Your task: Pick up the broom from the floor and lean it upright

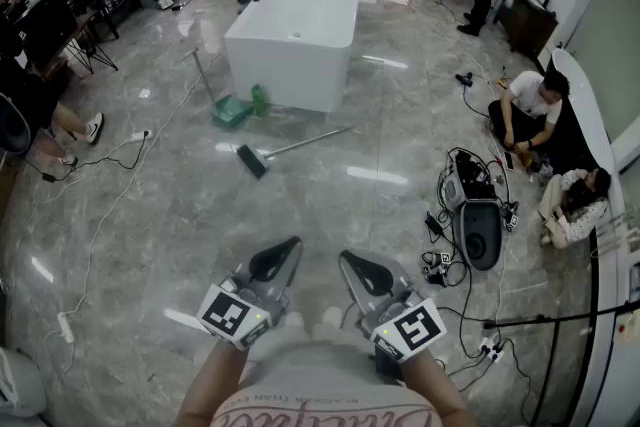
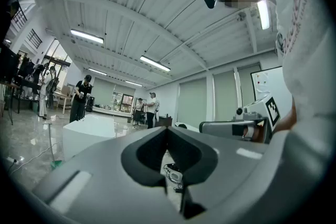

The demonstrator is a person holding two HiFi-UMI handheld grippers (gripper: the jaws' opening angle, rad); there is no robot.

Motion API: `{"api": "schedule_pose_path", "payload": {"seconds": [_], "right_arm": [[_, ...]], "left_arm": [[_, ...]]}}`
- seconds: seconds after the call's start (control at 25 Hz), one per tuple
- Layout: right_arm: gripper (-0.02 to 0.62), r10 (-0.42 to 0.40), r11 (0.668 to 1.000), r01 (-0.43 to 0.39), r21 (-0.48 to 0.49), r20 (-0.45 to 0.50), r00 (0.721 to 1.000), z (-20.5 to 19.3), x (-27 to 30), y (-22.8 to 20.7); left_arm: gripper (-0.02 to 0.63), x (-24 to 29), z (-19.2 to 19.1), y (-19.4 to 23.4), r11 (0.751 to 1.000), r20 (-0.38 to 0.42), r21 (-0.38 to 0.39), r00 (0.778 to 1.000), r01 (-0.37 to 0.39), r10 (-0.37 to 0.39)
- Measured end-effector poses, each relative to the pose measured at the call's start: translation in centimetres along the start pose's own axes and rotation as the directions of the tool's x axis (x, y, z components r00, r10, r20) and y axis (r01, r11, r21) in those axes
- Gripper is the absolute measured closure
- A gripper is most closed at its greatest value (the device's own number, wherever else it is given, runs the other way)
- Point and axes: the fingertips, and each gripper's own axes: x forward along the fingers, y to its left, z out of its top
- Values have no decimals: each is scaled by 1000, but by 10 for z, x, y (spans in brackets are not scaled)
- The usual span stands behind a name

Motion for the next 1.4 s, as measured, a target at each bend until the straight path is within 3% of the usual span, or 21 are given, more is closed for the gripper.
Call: {"api": "schedule_pose_path", "payload": {"seconds": [0.8, 0.96, 1.2, 1.4], "right_arm": [[594, 4, 1000, -4, -2, 16, 1000, 1, -7, -29], [594, -22, 999, 22, 50, 2, 1000, -10, -12, -55], [594, -29, 995, 29, 96, -2, 1000, -19, 2, -86], [594, 7, 998, -4, 67, -37, 999, -22, 38, -105]], "left_arm": [[606, 32, -11, 3, 999, -15, -37, 1000, -10, 9], [606, 29, -18, 17, 998, -26, -22, 998, -54, 53], [606, 30, -28, 56, 977, -25, -92, 982, -191, 189], [606, 68, -21, 86, 984, -19, -63, 986, -169, 168]]}}
